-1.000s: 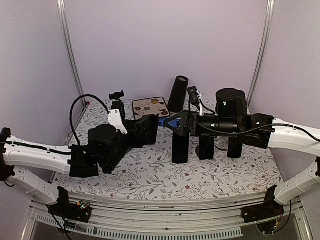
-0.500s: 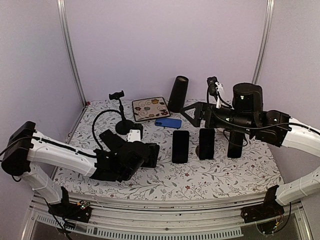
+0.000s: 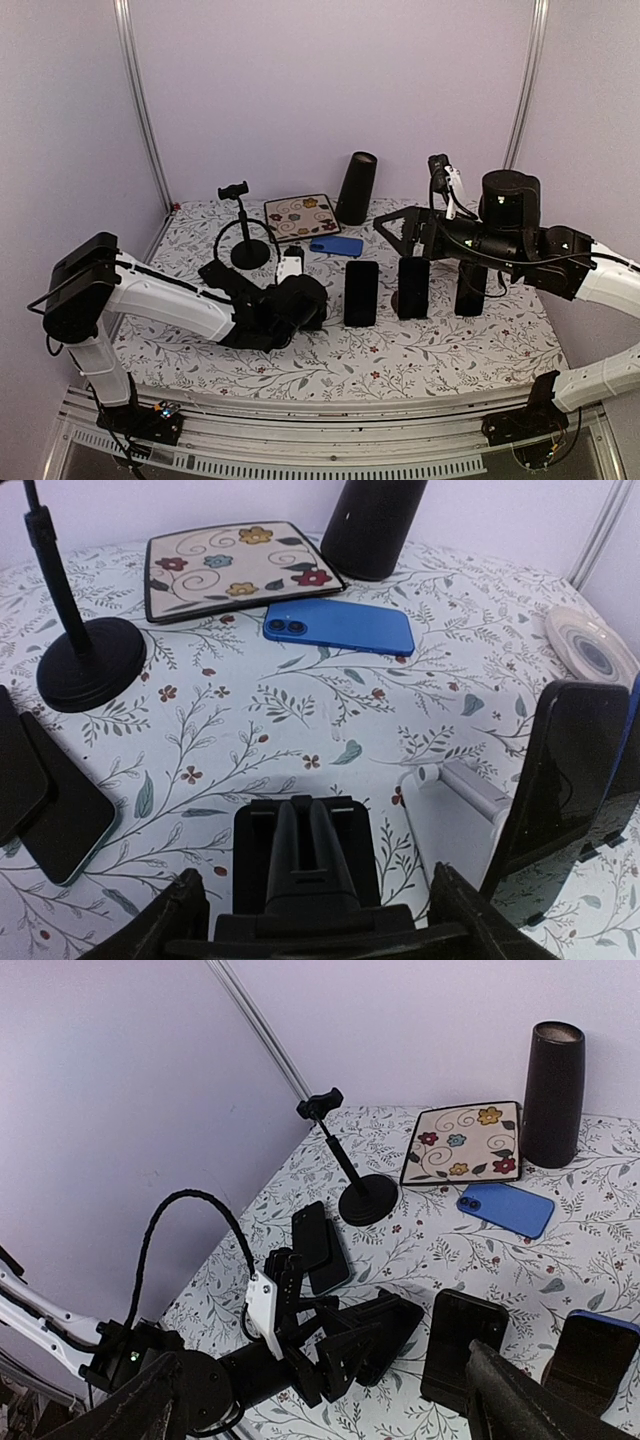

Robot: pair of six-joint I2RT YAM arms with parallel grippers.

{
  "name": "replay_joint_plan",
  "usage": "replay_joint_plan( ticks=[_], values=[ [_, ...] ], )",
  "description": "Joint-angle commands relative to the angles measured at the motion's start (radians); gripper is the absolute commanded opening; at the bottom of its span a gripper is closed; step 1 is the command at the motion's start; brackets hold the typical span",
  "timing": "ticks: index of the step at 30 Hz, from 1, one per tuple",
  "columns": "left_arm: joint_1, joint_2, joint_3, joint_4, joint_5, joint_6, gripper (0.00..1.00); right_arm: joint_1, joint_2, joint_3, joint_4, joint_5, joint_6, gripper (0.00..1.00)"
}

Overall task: Place the phone on the phone stand
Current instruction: Place the phone stand at the center of the board.

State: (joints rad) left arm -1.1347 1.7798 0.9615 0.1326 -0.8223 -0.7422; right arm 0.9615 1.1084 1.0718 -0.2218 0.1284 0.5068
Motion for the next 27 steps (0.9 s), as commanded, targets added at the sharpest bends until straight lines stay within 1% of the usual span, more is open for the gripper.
replay_joint_plan(
  ticks=[1, 6, 11, 16, 18, 20, 24, 27],
  values=[
    [0.007, 0.036, 0.027, 0.022, -0.015, -0.008, 0.06, -0.004, -0.025, -0.033, 0.018, 0.004, -0.011, 0.97],
    [0.008, 0.069, 0.033, 0.009, -0.015, -0.039, 0.11, -0.004, -0.034, -0.045, 0.020, 0.000, -0.010, 0.97],
    [0.006, 0.099, 0.041, 0.009, -0.023, -0.057, 0.15, -0.004, -0.038, -0.054, 0.027, -0.005, -0.007, 0.97],
    [0.006, 0.116, 0.055, 0.009, -0.025, -0.059, 0.21, -0.003, -0.038, -0.061, 0.034, -0.010, -0.004, 0.97],
    [0.006, 0.116, 0.058, 0.006, -0.023, -0.060, 0.26, -0.003, -0.036, -0.063, 0.036, -0.011, -0.004, 0.97],
    [0.006, 0.115, 0.060, 0.001, -0.022, -0.063, 0.37, -0.004, -0.033, -0.061, 0.038, -0.016, -0.004, 0.97],
    [0.004, 0.110, 0.061, -0.007, -0.019, -0.066, 0.54, -0.004, -0.033, -0.063, 0.043, -0.020, -0.005, 0.97],
    [-0.003, 0.101, 0.060, -0.017, -0.020, -0.069, 0.64, -0.003, -0.032, -0.065, 0.048, -0.023, -0.005, 0.97]
  ],
)
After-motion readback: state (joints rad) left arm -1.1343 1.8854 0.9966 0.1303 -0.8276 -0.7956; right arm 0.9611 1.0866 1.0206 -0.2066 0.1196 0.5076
